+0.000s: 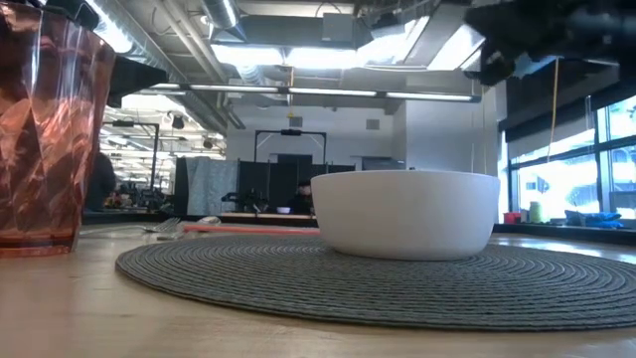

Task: Pick & Place Utensil
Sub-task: Put the orange cup on the gray mat to the top right of the white bowl

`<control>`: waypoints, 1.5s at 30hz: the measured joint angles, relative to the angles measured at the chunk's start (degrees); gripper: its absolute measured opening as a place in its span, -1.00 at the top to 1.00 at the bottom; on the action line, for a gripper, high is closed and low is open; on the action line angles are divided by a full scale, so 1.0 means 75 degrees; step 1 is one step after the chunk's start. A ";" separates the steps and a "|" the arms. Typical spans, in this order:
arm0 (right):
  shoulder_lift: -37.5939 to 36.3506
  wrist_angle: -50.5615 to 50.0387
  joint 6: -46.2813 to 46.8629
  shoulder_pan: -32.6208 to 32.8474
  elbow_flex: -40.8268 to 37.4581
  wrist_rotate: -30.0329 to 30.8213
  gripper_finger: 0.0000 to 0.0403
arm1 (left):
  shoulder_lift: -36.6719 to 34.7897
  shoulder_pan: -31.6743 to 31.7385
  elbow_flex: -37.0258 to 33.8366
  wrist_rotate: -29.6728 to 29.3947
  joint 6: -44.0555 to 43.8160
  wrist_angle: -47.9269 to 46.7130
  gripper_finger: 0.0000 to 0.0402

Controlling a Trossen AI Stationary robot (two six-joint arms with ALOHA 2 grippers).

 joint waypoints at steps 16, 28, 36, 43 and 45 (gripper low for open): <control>-0.1364 0.0156 -0.0433 -0.0291 -0.1591 0.0016 0.98 | 0.0000 0.0002 0.0000 -0.0002 -0.0002 0.0000 0.98; -0.1364 0.0197 -0.0543 -0.0291 -0.1588 -0.0241 0.98 | -0.0001 0.0000 0.0000 0.0000 -0.0002 0.0000 0.98; -0.1364 0.0232 -0.0497 -0.0289 -0.1582 -0.0530 0.98 | 0.0000 -0.0001 0.0000 0.0000 -0.0002 0.0000 0.98; -0.1364 0.0358 -0.0291 -0.0289 -0.1579 -0.0518 0.98 | 0.0000 0.0001 -0.0001 0.0000 -0.0002 0.0000 0.98; -0.1364 0.0426 -0.0224 -0.0289 -0.1579 -0.0518 0.98 | 0.0000 0.0001 0.0001 0.0000 -0.0003 0.0000 0.98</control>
